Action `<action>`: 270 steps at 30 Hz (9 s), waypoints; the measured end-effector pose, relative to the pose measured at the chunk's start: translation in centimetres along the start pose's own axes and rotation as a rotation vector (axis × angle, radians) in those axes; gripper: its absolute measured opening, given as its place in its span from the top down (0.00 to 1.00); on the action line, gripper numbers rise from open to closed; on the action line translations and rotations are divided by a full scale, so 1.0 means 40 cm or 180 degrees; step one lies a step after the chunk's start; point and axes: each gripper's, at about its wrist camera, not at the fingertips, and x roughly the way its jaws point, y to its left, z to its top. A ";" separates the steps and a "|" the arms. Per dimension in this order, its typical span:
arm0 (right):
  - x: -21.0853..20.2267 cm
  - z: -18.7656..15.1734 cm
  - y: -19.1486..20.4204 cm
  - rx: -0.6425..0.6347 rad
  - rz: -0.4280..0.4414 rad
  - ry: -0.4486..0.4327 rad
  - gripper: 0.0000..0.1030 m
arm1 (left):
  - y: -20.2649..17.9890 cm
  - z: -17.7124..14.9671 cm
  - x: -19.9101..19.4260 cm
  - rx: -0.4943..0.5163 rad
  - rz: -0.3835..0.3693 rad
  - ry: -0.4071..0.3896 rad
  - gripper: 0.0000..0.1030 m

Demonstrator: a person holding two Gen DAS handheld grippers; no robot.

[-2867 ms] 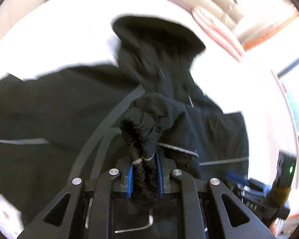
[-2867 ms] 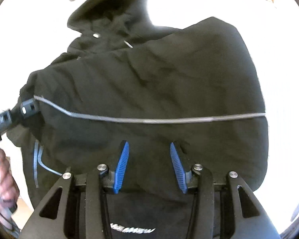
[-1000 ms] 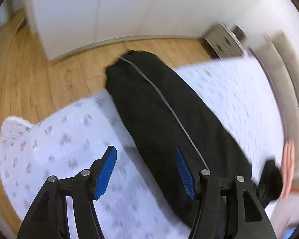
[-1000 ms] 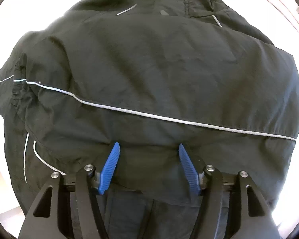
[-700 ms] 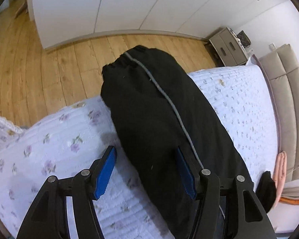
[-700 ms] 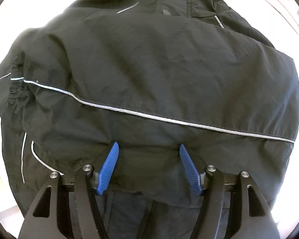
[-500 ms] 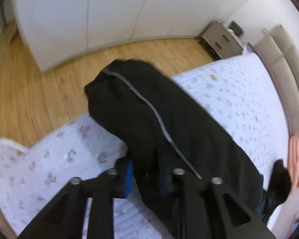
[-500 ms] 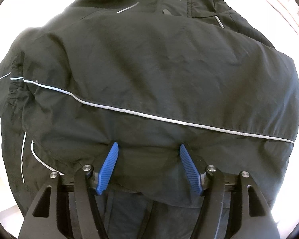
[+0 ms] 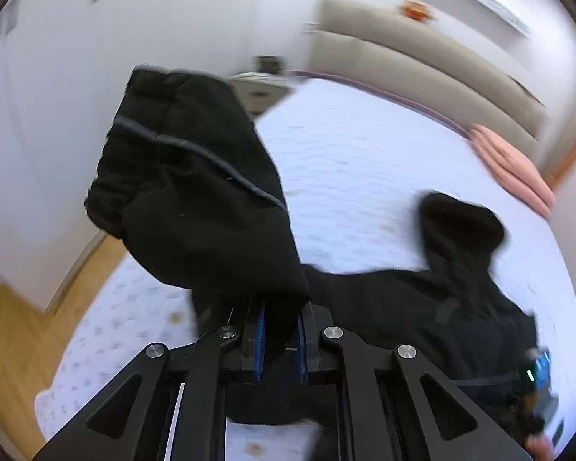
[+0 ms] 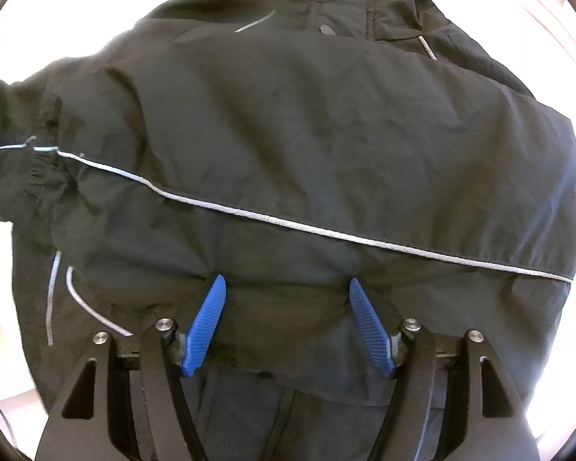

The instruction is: Fold large clothes

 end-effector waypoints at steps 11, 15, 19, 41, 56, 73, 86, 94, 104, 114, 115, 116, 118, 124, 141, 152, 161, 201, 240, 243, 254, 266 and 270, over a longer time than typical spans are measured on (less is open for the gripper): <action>-0.138 -0.085 -0.185 0.0397 0.0341 -0.0146 0.31 | -0.539 -0.276 0.102 0.1719 -0.0514 0.0433 0.84; -0.131 -0.124 -0.237 0.0512 0.0367 -0.0092 0.31 | -0.602 -0.400 0.208 0.1984 -0.0407 0.0919 0.74; -0.163 -0.128 -0.267 0.0611 0.0705 -0.0236 0.31 | -0.605 -0.421 0.188 0.1973 -0.0446 0.1065 0.51; -0.074 -0.018 -0.172 0.0898 0.1933 -0.0172 0.72 | -0.427 -0.329 0.036 0.0831 -0.0205 0.0918 0.33; -0.175 -0.100 -0.392 0.0872 0.0148 -0.0480 0.71 | -0.519 -0.376 0.287 0.1351 -0.0169 0.1417 0.45; -0.284 -0.125 -0.353 0.0959 0.0803 -0.0720 0.46 | -0.513 -0.274 0.159 0.1233 -0.0528 0.1108 0.44; -0.026 -0.015 -0.231 0.0509 -0.0156 -0.0355 0.51 | -0.509 -0.368 0.321 0.1492 -0.0095 0.1402 0.44; -0.172 0.026 -0.267 0.0793 0.0055 -0.0710 0.42 | -0.461 -0.225 0.238 0.1407 -0.0341 0.1033 0.44; 0.014 0.071 -0.281 0.1014 -0.0289 -0.0171 0.41 | -0.438 -0.263 0.394 0.1600 -0.0036 0.1139 0.42; -0.066 0.120 -0.266 0.1000 0.0083 -0.0386 0.34 | -0.407 -0.097 0.317 0.1235 -0.0308 0.0691 0.41; -0.088 0.134 -0.270 0.1004 0.0118 -0.0487 0.34 | -0.410 -0.066 0.315 0.1222 -0.0300 0.0619 0.41; -0.115 0.162 -0.275 0.1009 0.0147 -0.0621 0.34 | -0.415 -0.032 0.324 0.1206 -0.0318 0.0579 0.41; -0.150 0.213 -0.284 0.1019 0.0222 -0.0817 0.34 | -0.425 0.022 0.358 0.1143 -0.0307 0.0527 0.41; -0.170 0.426 -0.349 0.1102 0.0349 -0.1194 0.34 | -0.458 0.151 0.490 0.0811 -0.0403 0.0583 0.41; 0.026 0.740 -0.481 0.1177 0.0356 -0.1042 0.90 | -0.549 0.252 0.918 0.0512 -0.0376 0.1098 0.86; 0.028 0.631 -0.501 0.0931 0.0360 -0.1231 0.94 | -0.440 0.210 0.921 0.0054 -0.0879 0.1437 0.88; 0.137 0.620 -0.525 0.0900 0.0357 -0.0714 0.72 | -0.402 0.178 0.875 0.0452 -0.0849 0.1349 0.34; 0.022 0.841 -0.453 0.0538 0.0626 -0.1230 0.55 | -0.671 0.295 0.831 0.0971 -0.1295 0.0739 0.48; 0.279 0.803 -0.598 0.0708 0.2259 -0.0415 0.59 | -0.619 0.232 1.015 0.0723 -0.1714 0.1513 0.52; 0.249 0.791 -0.568 0.0577 0.2125 -0.0546 0.70 | -0.620 0.247 0.958 0.0757 -0.1742 0.1306 0.79; -0.119 0.530 -0.413 -0.0079 0.1699 -0.1286 0.82 | -0.566 0.244 0.507 0.0993 -0.1803 0.0667 0.85; -0.258 -0.013 -0.198 -0.1240 -0.0348 -0.1400 0.78 | -0.438 -0.133 0.098 0.2162 -0.1623 0.1432 0.76; -0.151 -0.112 -0.227 -0.1198 -0.0596 -0.0881 0.77 | -0.407 -0.145 0.121 0.1890 -0.1477 0.1481 0.76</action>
